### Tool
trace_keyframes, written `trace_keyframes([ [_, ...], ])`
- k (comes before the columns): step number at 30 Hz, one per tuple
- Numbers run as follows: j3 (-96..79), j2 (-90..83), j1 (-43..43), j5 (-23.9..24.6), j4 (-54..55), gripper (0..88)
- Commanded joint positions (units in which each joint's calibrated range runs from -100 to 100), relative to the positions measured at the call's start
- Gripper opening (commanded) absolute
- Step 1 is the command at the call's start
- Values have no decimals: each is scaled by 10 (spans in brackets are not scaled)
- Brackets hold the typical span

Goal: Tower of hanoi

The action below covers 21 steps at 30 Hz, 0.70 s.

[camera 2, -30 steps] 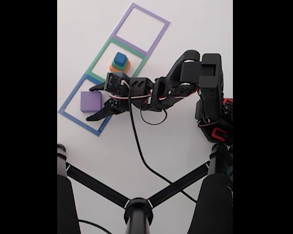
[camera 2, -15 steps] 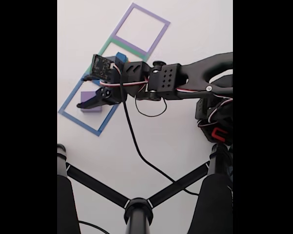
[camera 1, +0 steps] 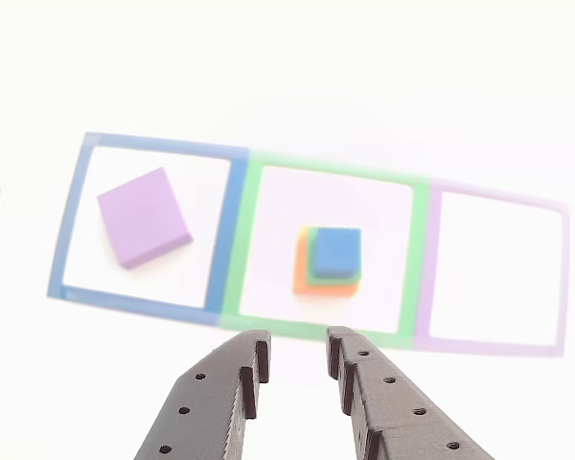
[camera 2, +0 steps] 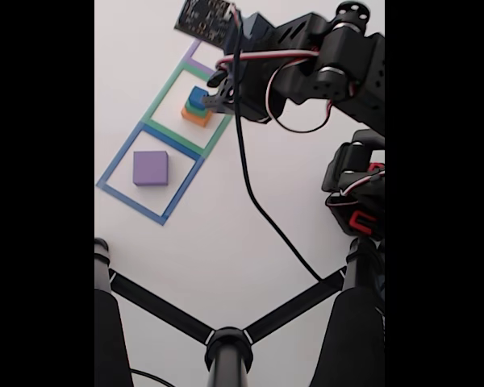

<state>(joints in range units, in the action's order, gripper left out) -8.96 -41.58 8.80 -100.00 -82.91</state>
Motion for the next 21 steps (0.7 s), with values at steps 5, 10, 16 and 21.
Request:
trace_keyframes([
  [5, 142, -20, -90, 0, -111, 28],
  [10, 59, -43, -104, 0, -59, 82],
  [16, -130, -103, -117, 0, 93, 233],
  [21, -243, -125, -117, 0, 192, 288],
])
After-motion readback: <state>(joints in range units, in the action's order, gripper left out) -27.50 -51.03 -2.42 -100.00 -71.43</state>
